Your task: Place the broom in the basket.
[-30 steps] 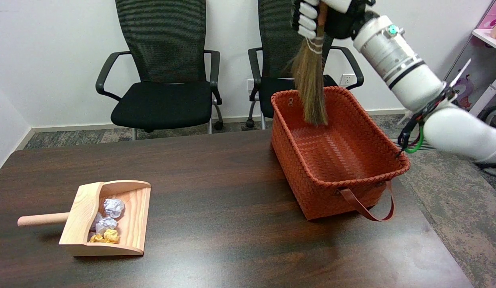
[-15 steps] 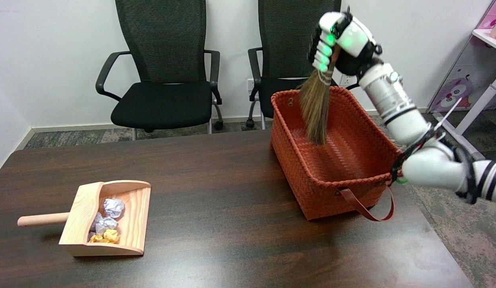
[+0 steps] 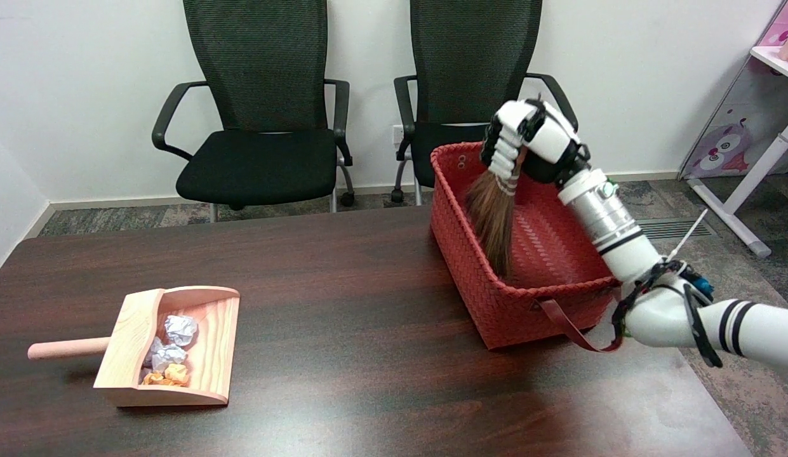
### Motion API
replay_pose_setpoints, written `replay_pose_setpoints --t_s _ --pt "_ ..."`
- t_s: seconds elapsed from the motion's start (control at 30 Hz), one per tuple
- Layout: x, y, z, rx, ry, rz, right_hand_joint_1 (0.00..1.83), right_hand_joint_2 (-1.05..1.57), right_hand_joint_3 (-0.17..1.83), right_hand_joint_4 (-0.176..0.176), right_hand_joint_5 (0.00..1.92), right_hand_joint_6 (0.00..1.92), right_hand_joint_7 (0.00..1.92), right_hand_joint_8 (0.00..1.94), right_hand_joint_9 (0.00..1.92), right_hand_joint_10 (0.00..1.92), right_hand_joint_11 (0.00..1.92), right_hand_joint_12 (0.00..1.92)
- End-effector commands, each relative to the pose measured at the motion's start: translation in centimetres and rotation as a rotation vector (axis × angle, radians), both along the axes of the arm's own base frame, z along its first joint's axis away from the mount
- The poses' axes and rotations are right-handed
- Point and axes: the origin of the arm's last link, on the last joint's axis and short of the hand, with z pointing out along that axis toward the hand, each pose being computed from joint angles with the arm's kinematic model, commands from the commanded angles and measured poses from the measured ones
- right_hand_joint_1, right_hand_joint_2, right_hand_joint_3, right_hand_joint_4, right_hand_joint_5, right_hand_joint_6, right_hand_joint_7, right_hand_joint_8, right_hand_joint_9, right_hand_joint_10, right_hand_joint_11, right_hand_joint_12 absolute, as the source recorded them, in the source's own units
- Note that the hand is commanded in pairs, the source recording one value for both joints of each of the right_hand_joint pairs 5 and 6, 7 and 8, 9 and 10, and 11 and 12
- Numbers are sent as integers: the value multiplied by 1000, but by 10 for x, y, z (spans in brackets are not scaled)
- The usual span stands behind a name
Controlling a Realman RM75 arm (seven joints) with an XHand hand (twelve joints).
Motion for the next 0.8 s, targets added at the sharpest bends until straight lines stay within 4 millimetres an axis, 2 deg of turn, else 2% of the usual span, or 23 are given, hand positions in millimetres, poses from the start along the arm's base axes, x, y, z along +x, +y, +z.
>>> replay_pose_setpoints --t_s 0.03,0.23,0.43,0.67,0.7,0.77,0.8 --pt "-45 18 -26 238 84 -81 913 1368 1576 -1 1920 1920 1920 1920 1920 1920 1920 1920" --pt "-39 13 -36 289 150 -76 913 1448 1483 -1 1920 1920 1920 1920 1920 1920 1920 1920" --pt "-28 10 -51 334 205 -80 887 1474 1497 -6 1920 1920 1920 1920 1920 1920 1920 1920" --pt "-23 9 -58 348 239 -66 828 1457 1485 31 1920 1920 1920 1920 1920 1920 1920 1920" --pt "-22 8 -58 345 242 -61 809 1425 1491 42 1920 1920 1920 1920 1920 1920 1920 1920" --pt "-19 8 -59 336 249 -45 798 1311 1511 147 1845 1845 1845 1845 1920 1920 1920 1920" --pt "-19 8 -58 334 250 -42 801 1221 1501 63 1622 1622 1622 1622 1920 1920 1920 1920"
